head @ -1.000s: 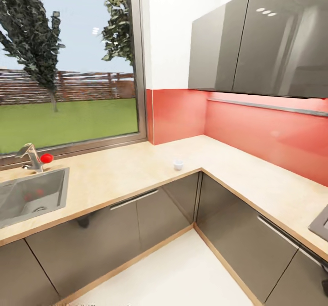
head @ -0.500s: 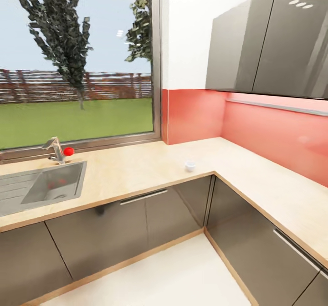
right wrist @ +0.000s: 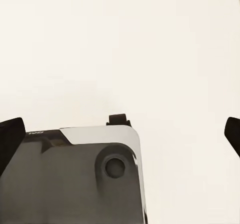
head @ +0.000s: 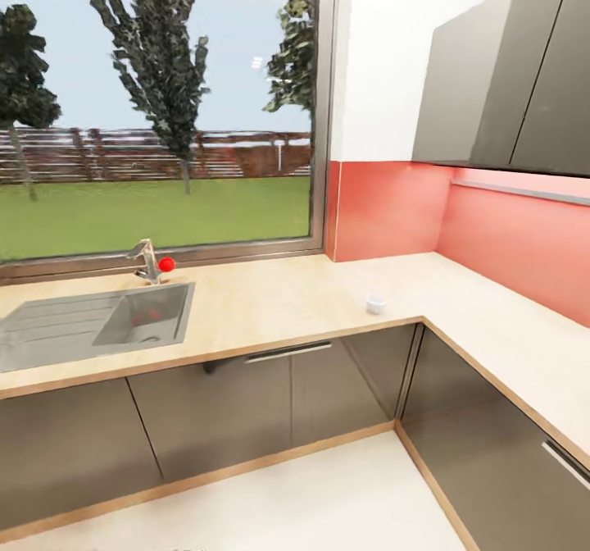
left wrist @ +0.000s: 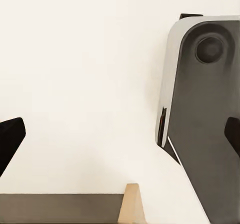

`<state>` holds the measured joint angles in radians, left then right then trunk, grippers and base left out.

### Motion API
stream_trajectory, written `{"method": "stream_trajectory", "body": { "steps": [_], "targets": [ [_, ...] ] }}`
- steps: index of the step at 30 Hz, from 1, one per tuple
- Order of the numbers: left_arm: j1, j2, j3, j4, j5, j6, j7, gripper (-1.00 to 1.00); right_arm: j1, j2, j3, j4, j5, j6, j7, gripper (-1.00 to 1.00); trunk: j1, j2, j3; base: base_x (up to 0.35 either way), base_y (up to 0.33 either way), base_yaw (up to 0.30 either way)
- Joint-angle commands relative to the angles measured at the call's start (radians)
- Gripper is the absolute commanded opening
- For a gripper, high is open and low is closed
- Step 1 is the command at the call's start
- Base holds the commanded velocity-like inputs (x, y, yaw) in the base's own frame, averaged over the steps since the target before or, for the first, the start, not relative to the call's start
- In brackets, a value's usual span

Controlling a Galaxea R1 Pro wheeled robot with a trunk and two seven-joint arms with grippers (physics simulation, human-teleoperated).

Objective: Set up a coffee station on the kitchen countertop: keep the coffee maker on the countertop, move the bottle of coffee from the kitchen shelf to the counter next to the coffee maker, place a paper coffee filter on top of the coffee maker, put the saucer next to the coffee maker with the coffee cup on the saucer, and place the electric kettle next to the coffee maker.

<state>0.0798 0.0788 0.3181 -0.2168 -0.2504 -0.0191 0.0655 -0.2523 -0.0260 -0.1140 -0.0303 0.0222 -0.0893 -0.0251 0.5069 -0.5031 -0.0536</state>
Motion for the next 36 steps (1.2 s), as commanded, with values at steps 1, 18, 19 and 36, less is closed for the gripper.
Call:
{"method": "stream_trajectory", "body": {
  "steps": [1,18,19,36],
  "targets": [
    [0.000,-0.001,0.005,-0.001,-0.010,-0.002,0.001,1.00,-0.001,0.000,-0.007,0.001,0.002,-0.004,0.000,1.00,0.000,-0.002,-0.002,0.000,0.000,0.122],
    [0.000,0.019,0.010,-0.002,-0.010,-0.006,0.008,1.00,-0.001,0.001,-0.010,-0.235,-0.001,-0.008,0.003,1.00,0.000,-0.002,-0.002,0.000,0.000,0.008],
    [0.000,0.018,0.010,-0.002,-0.010,-0.006,0.008,1.00,-0.001,0.002,-0.010,-0.284,-0.001,-0.008,0.004,1.00,0.000,-0.002,-0.002,0.000,0.000,0.000],
    [0.001,0.006,0.016,0.001,-0.007,0.013,0.006,1.00,-0.381,0.014,-0.009,-0.715,-0.002,0.169,-0.002,1.00,0.000,-0.002,-0.002,0.000,0.000,0.000]
  ]
}}
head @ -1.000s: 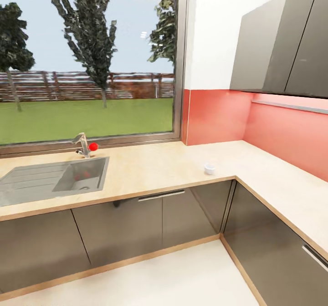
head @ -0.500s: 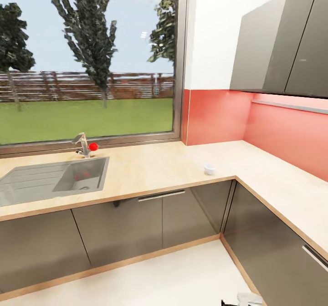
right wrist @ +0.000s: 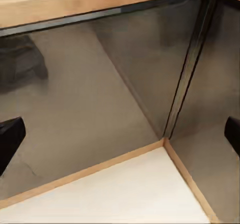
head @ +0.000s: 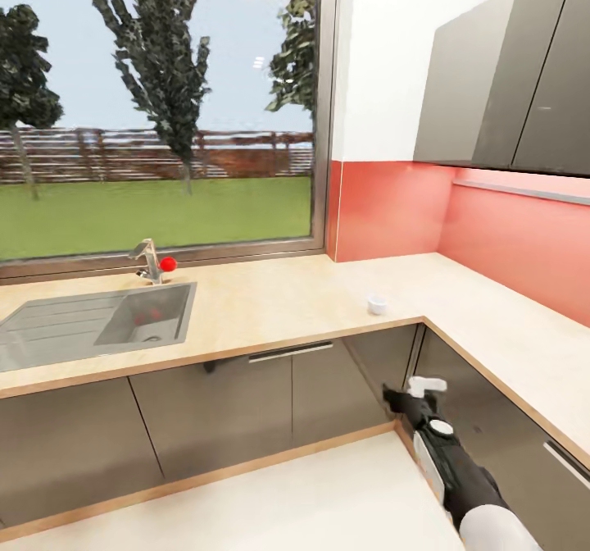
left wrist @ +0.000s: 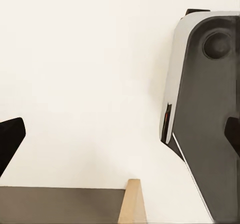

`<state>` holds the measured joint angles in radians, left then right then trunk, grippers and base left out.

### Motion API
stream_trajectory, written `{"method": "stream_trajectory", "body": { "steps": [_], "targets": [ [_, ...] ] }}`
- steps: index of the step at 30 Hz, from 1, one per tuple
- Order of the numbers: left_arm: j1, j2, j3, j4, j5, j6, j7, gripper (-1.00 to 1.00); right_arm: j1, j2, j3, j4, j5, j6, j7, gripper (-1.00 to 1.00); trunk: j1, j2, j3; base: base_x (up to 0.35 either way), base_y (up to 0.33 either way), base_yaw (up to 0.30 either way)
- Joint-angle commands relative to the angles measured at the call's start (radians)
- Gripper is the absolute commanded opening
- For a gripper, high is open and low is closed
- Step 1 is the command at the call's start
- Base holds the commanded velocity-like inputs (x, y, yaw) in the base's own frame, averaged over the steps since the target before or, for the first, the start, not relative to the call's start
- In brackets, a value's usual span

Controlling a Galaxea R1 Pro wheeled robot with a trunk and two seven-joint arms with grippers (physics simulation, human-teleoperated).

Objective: Set up a coffee station on the kitchen countertop: keep the coffee maker on the countertop, move the bottle of coffee from the kitchen shelf to the counter next to the coffee maker, place a paper coffee filter on top of the coffee maker, put the saucer next to the coffee maker with the coffee cup on the saucer, and place the electric kettle next to the coffee maker.

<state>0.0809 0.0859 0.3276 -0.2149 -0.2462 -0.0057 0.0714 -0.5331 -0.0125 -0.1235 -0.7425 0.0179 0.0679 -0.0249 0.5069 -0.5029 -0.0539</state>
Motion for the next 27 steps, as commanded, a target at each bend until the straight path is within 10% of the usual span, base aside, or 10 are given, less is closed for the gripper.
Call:
{"method": "stream_trajectory", "body": {
  "steps": [1,7,13,27],
  "targets": [
    [0.000,-0.001,0.005,-0.001,-0.011,0.000,0.000,1.00,-0.133,0.000,0.001,-0.003,0.002,0.052,-0.003,1.00,0.000,-0.002,-0.001,0.000,0.000,0.000],
    [0.000,0.007,0.011,0.018,-0.011,0.113,0.004,1.00,-0.343,0.006,0.001,0.000,0.006,0.341,-0.037,1.00,0.000,-0.002,-0.001,0.124,0.000,0.000],
    [0.000,0.002,0.010,0.020,-0.011,0.134,0.005,1.00,-0.369,0.014,0.070,-0.019,0.003,0.553,-0.141,1.00,0.000,-0.002,-0.001,0.335,0.000,0.000],
    [0.002,0.000,0.006,0.057,-0.010,0.133,0.005,1.00,-0.370,0.017,0.080,-0.021,0.002,0.581,-0.142,1.00,0.000,-0.002,-0.001,0.316,-0.072,0.000]
  ]
}}
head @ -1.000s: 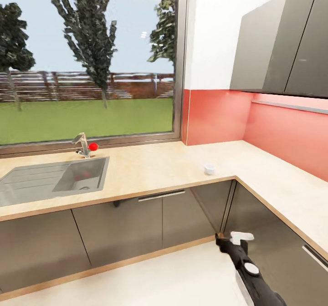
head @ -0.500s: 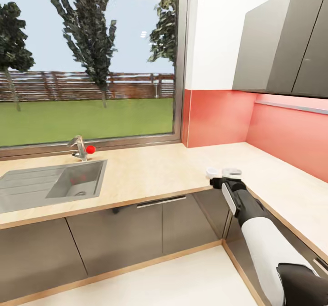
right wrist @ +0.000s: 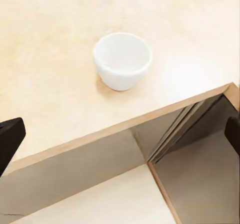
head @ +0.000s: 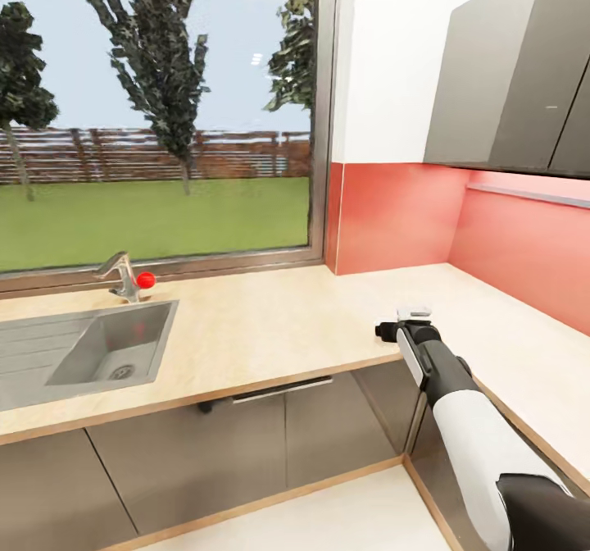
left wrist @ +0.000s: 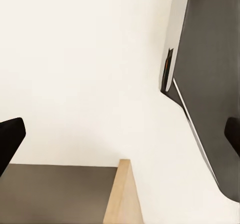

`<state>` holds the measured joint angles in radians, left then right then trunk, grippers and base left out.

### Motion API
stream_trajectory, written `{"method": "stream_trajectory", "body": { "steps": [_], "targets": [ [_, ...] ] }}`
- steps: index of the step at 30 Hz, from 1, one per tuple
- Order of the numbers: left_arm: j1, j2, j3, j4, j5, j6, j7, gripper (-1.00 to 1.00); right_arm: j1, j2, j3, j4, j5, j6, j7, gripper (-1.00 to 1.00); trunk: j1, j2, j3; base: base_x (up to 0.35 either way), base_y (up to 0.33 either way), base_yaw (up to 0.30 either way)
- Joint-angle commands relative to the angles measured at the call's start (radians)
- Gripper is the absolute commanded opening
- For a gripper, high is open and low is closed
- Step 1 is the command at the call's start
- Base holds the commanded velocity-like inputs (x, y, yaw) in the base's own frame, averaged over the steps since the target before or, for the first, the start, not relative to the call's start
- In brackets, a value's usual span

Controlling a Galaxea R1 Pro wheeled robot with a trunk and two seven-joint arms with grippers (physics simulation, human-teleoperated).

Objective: Set up a coffee station on the kitchen countertop: keep the coffee maker on the countertop, move the bottle of coffee from the kitchen shelf to the counter next to the coffee maker, place a paper coffee filter on top of the coffee maker, put the saucer next to the coffee maker with the coffee cup on the saucer, and place the electric kettle next to the coffee maker.

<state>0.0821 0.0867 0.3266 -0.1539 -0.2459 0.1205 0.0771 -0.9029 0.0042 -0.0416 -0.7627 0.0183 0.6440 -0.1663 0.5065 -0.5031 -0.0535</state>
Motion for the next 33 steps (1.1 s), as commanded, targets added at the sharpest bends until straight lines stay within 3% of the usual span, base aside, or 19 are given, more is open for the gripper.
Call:
{"method": "stream_trajectory", "body": {
  "steps": [1,20,33],
  "targets": [
    [0.000,-0.001,0.007,-0.004,-0.010,0.007,0.000,1.00,-0.001,0.000,-0.002,0.000,0.002,0.005,-0.001,1.00,0.001,-0.002,-0.002,0.244,-0.232,0.000],
    [0.001,-0.002,0.008,-0.001,-0.011,0.005,0.000,1.00,0.001,0.000,-0.003,0.012,0.003,0.004,0.001,1.00,0.001,-0.002,-0.002,0.265,-0.193,0.000],
    [0.005,-0.001,0.009,-0.001,-0.010,0.005,0.000,1.00,0.001,-0.001,-0.003,0.071,0.006,0.005,0.001,1.00,0.001,-0.002,-0.002,0.027,-0.011,0.000]
  ]
}}
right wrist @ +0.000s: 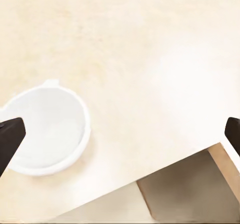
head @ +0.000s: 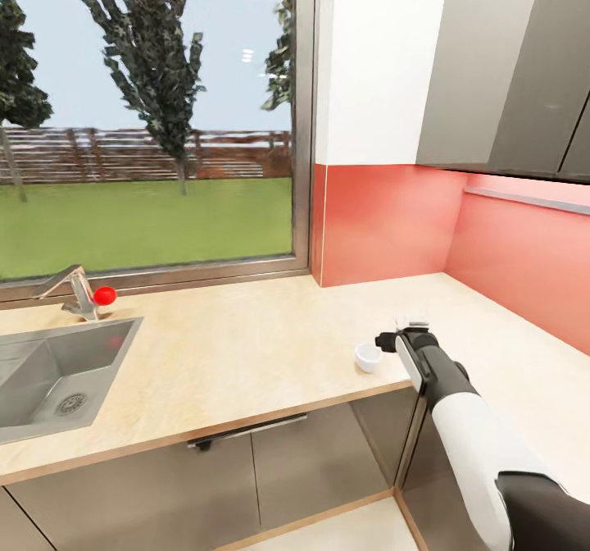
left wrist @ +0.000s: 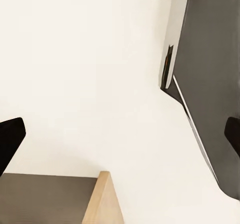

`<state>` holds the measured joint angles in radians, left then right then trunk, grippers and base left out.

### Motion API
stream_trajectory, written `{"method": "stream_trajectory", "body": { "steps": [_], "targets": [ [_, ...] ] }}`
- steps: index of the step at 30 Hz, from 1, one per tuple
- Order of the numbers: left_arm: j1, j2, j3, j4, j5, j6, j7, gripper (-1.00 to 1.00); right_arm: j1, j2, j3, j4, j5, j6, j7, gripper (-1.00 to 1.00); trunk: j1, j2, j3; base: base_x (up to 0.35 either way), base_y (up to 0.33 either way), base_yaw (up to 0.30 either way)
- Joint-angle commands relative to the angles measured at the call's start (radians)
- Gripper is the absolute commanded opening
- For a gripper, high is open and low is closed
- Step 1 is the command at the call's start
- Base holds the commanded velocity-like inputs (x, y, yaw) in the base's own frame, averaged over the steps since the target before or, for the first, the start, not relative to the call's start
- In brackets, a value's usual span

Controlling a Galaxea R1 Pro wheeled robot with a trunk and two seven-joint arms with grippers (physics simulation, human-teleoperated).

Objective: Set up a coffee station on the kitchen countertop: keep the coffee maker on the countertop, move the bottle of coffee from the kitchen shelf to the counter next to the coffee maker, place a paper coffee filter on top of the coffee maker, put the saucer next to the coffee maker with the coffee cup on the saucer, and place the electric kettle next to the coffee maker.

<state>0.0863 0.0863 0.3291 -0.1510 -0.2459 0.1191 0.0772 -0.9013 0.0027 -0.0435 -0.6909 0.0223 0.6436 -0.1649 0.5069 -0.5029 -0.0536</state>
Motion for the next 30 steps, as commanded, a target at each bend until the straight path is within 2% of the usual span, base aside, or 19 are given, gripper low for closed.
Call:
{"method": "stream_trajectory", "body": {
  "steps": [1,7,15,30],
  "targets": [
    [0.001,-0.001,0.007,-0.004,-0.010,0.007,-0.001,1.00,-0.001,0.001,-0.001,0.014,0.002,0.005,-0.001,1.00,0.000,-0.002,-0.002,0.000,0.000,0.000],
    [0.001,-0.001,0.007,-0.004,-0.010,0.006,-0.002,1.00,0.000,0.002,-0.001,0.039,0.001,0.005,-0.001,1.00,0.000,-0.002,-0.002,0.034,0.000,0.000],
    [0.000,0.003,0.008,-0.004,-0.009,-0.001,-0.002,1.00,-0.001,0.002,-0.001,0.053,0.001,0.004,-0.001,1.00,0.000,-0.002,-0.002,0.226,0.000,0.000],
    [0.000,0.001,0.008,-0.004,-0.009,0.000,-0.002,1.00,0.001,0.002,-0.001,0.106,-0.001,0.002,0.001,1.00,0.000,-0.002,-0.002,0.009,0.000,0.000]
  ]
}}
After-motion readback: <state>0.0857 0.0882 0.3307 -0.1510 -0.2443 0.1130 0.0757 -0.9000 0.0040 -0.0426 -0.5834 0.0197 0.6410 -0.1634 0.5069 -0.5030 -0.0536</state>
